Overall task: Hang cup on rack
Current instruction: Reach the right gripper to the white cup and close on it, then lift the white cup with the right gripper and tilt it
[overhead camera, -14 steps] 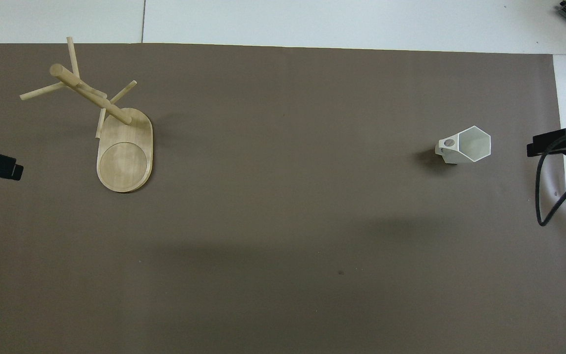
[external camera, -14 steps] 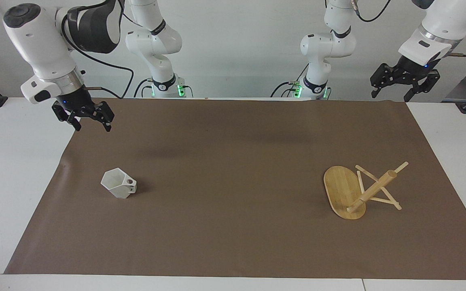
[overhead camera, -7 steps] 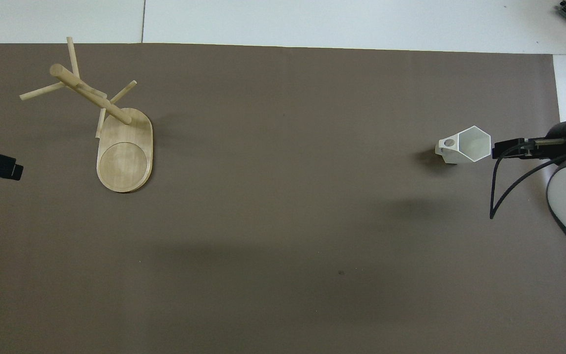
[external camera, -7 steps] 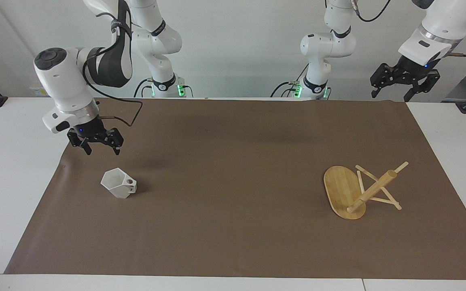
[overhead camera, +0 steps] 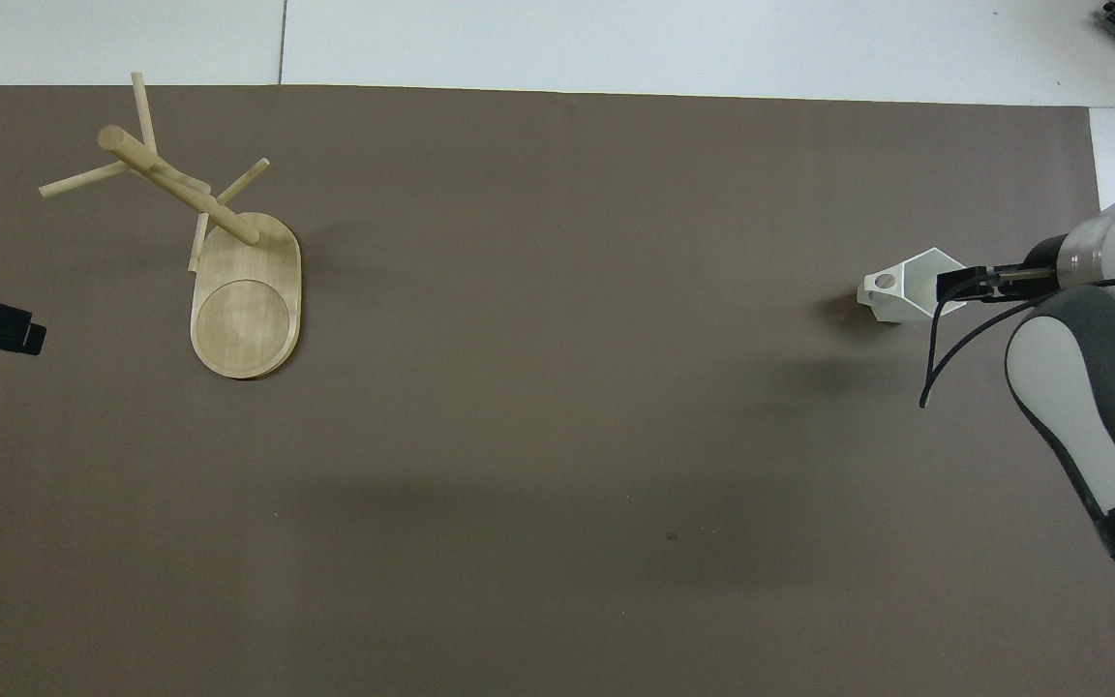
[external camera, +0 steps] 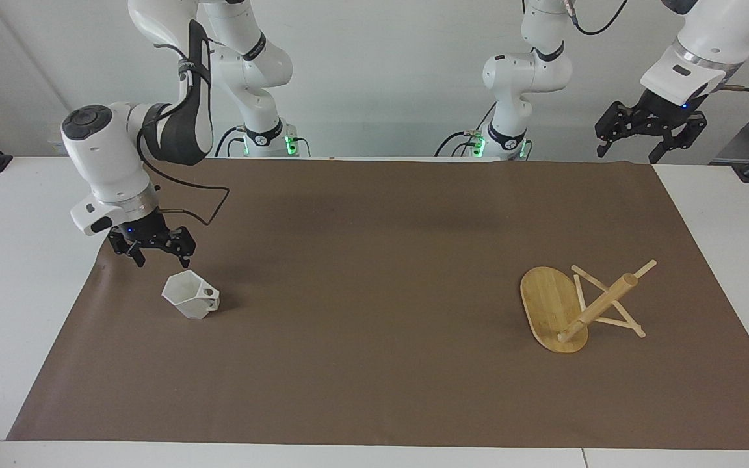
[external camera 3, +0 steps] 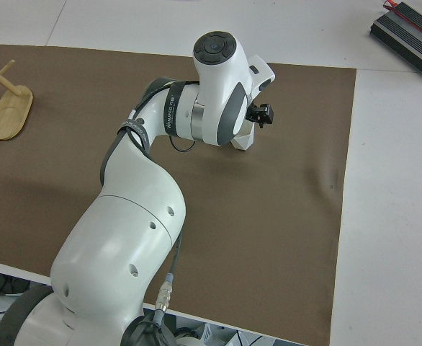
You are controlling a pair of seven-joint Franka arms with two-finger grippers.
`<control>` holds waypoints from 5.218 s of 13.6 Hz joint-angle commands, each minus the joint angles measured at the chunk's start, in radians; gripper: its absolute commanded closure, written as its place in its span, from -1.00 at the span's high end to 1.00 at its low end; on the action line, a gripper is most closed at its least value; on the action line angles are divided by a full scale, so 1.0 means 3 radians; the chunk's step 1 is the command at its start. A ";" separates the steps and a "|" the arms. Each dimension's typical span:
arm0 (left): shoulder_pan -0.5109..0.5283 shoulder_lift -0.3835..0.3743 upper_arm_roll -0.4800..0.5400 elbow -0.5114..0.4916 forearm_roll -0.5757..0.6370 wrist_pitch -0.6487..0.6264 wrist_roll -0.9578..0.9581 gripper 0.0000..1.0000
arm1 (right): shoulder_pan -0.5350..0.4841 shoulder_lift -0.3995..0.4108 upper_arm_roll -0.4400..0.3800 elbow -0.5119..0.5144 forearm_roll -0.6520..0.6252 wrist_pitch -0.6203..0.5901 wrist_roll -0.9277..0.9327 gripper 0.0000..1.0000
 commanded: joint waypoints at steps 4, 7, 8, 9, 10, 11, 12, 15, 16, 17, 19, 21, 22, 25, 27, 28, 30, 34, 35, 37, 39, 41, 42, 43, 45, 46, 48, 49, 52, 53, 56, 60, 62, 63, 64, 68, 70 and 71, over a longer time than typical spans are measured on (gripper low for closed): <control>0.0041 -0.0095 -0.0019 -0.0104 -0.0032 -0.0004 0.0022 1.00 | -0.0093 0.0108 0.0034 -0.0215 0.0023 0.0407 -0.0054 1.00; 0.0041 -0.0095 -0.0019 -0.0104 -0.0032 -0.0004 0.0027 1.00 | -0.0093 0.0215 0.0034 -0.0220 0.0028 0.0504 0.0007 1.00; 0.0041 -0.0095 -0.0019 -0.0104 -0.0032 -0.0004 0.0027 1.00 | -0.0093 0.0231 0.0034 -0.0225 0.0028 0.0550 0.0013 1.00; 0.0041 -0.0095 -0.0019 -0.0104 -0.0032 -0.0004 0.0022 1.00 | -0.0093 0.0246 0.0034 -0.0256 0.0038 0.0601 0.0013 1.00; 0.0041 -0.0095 -0.0019 -0.0104 -0.0032 -0.0004 0.0022 1.00 | -0.0093 0.0262 0.0034 -0.0256 0.0054 0.0632 0.0013 1.00; 0.0041 -0.0095 -0.0019 -0.0104 -0.0032 -0.0004 0.0022 1.00 | -0.0093 0.0282 0.0034 -0.0256 0.0069 0.0658 0.0013 1.00; 0.0041 -0.0095 -0.0019 -0.0104 -0.0032 -0.0004 0.0027 1.00 | -0.0093 0.0292 0.0034 -0.0256 0.0084 0.0688 0.0023 1.00; 0.0041 -0.0095 -0.0019 -0.0104 -0.0032 -0.0004 0.0022 1.00 | -0.0093 0.0318 0.0034 -0.0256 0.0232 0.0729 0.0023 1.00; 0.0041 -0.0095 -0.0019 -0.0104 -0.0032 -0.0004 0.0022 1.00 | -0.0093 0.0318 0.0034 -0.0256 0.0293 0.0729 0.0018 1.00; 0.0041 -0.0095 -0.0019 -0.0104 -0.0032 -0.0004 0.0022 1.00 | -0.0093 0.0318 0.0034 -0.0251 0.0345 0.0734 0.0018 1.00; 0.0041 -0.0095 -0.0019 -0.0104 -0.0032 -0.0004 0.0027 1.00 | -0.0093 0.0328 0.0034 -0.0231 0.0355 0.0755 0.0013 1.00; 0.0041 -0.0095 -0.0019 -0.0104 -0.0032 -0.0004 0.0022 1.00 | -0.0093 0.0344 0.0034 -0.0231 0.0355 0.0872 -0.0018 1.00; 0.0046 -0.0095 -0.0019 -0.0104 -0.0032 -0.0004 0.0022 1.00 | -0.0093 0.0344 0.0034 -0.0231 0.0350 0.0873 -0.0028 1.00; 0.0041 -0.0095 -0.0019 -0.0104 -0.0032 -0.0004 0.0022 1.00 | -0.0088 0.0364 0.0034 -0.0205 0.0345 0.0883 -0.0186 0.86; 0.0046 -0.0095 -0.0019 -0.0104 -0.0032 -0.0004 0.0022 1.00 | -0.0083 0.0369 0.0034 -0.0190 0.0345 0.0903 -0.0212 0.84; 0.0041 -0.0095 -0.0019 -0.0104 -0.0032 -0.0004 0.0027 1.00 | -0.0078 0.0379 0.0034 -0.0185 0.0345 0.0918 -0.0212 0.79; 0.0041 -0.0095 -0.0019 -0.0104 -0.0032 -0.0004 0.0027 1.00 | -0.0068 0.0385 0.0034 -0.0179 0.0330 0.0929 -0.0212 0.71; 0.0041 -0.0095 -0.0019 -0.0104 -0.0032 -0.0004 0.0027 1.00 | -0.0042 0.0390 0.0034 -0.0159 0.0294 0.0934 -0.0212 0.44; 0.0041 -0.0095 -0.0019 -0.0104 -0.0032 -0.0004 0.0022 1.00 | -0.0042 0.0390 0.0034 -0.0159 0.0294 0.0929 -0.0212 0.36; 0.0041 -0.0095 -0.0019 -0.0104 -0.0032 -0.0004 0.0022 1.00 | -0.0037 0.0390 0.0034 -0.0159 0.0294 0.0929 -0.0217 0.13; 0.0041 -0.0095 -0.0014 -0.0104 -0.0032 -0.0004 0.0022 1.00 | -0.0037 0.0390 0.0034 -0.0164 0.0294 0.0929 -0.0253 -0.32; 0.0041 -0.0095 -0.0019 -0.0104 -0.0032 -0.0004 0.0022 1.00 | -0.0037 0.0390 0.0034 -0.0164 0.0294 0.0929 -0.0289 -0.64; 0.0041 -0.0095 -0.0019 -0.0104 -0.0032 -0.0004 0.0027 1.00 | -0.0037 0.0390 0.0034 -0.0164 0.0294 0.0929 -0.0289 -0.74; 0.0041 -0.0095 -0.0019 -0.0104 -0.0032 -0.0004 0.0022 1.00 | -0.0037 0.0390 0.0034 -0.0164 0.0294 0.0929 -0.0289 -0.75; 0.0041 -0.0095 -0.0019 -0.0104 -0.0032 -0.0004 0.0022 1.00 | -0.0037 0.0390 0.0034 -0.0164 0.0294 0.0929 -0.0289 -0.95; 0.0041 -0.0095 -0.0019 -0.0104 -0.0032 -0.0004 0.0027 1.00 | -0.0037 0.0390 0.0034 -0.0164 0.0294 0.0929 -0.0289 -1.00; 0.0041 -0.0095 -0.0019 -0.0104 -0.0032 -0.0004 0.0022 1.00 | -0.0037 0.0390 0.0034 -0.0164 0.0294 0.0924 -0.0294 -1.00; 0.0041 -0.0095 -0.0019 -0.0104 -0.0032 -0.0004 0.0027 1.00 | -0.0037 0.0390 0.0034 -0.0164 0.0294 0.0919 -0.0294 -1.00; 0.0041 -0.0095 -0.0019 -0.0104 -0.0032 -0.0004 0.0027 1.00 | -0.0042 0.0390 0.0034 -0.0159 0.0294 0.0903 -0.0381 -1.00; 0.0041 -0.0095 -0.0019 -0.0104 -0.0032 -0.0004 0.0027 1.00 | -0.0042 0.0390 0.0034 -0.0159 0.0294 0.0898 -0.0406 -1.00; 0.0041 -0.0095 -0.0019 -0.0104 -0.0032 -0.0004 0.0027 1.00 | -0.0042 0.0390 0.0034 -0.0154 0.0294 0.0888 -0.0412 -1.00; 0.0041 -0.0095 -0.0019 -0.0104 -0.0032 -0.0004 0.0027 1.00 | -0.0042 0.0390 0.0034 -0.0006 0.0294 0.0679 -0.0407 -1.00; 0.0041 -0.0095 -0.0019 -0.0104 -0.0027 -0.0004 0.0027 1.00 | -0.0042 0.0385 0.0034 0.0091 0.0294 0.0505 -0.0407 -1.00; 0.0041 -0.0095 -0.0019 -0.0104 -0.0032 -0.0004 0.0022 1.00 | -0.0042 0.0380 0.0034 0.0137 0.0294 0.0423 -0.0407 -1.00; 0.0041 -0.0095 -0.0019 -0.0104 -0.0032 -0.0004 0.0022 1.00 | -0.0042 0.0364 0.0034 0.0178 0.0294 0.0357 -0.0407 -1.00; 0.0041 -0.0095 -0.0019 -0.0104 -0.0032 -0.0004 0.0022 1.00 | -0.0037 0.0339 0.0045 0.0347 0.0294 0.0071 -0.0407 -1.00; 0.0041 -0.0095 -0.0019 -0.0104 -0.0032 -0.0004 0.0022 1.00 | -0.0037 0.0334 0.0045 0.0449 0.0294 -0.0073 -0.0401 -1.00; 0.0041 -0.0095 -0.0019 -0.0104 -0.0032 -0.0004 0.0022 1.00 | -0.0037 0.0339 0.0045 0.0505 0.0294 -0.0149 -0.0401 -1.00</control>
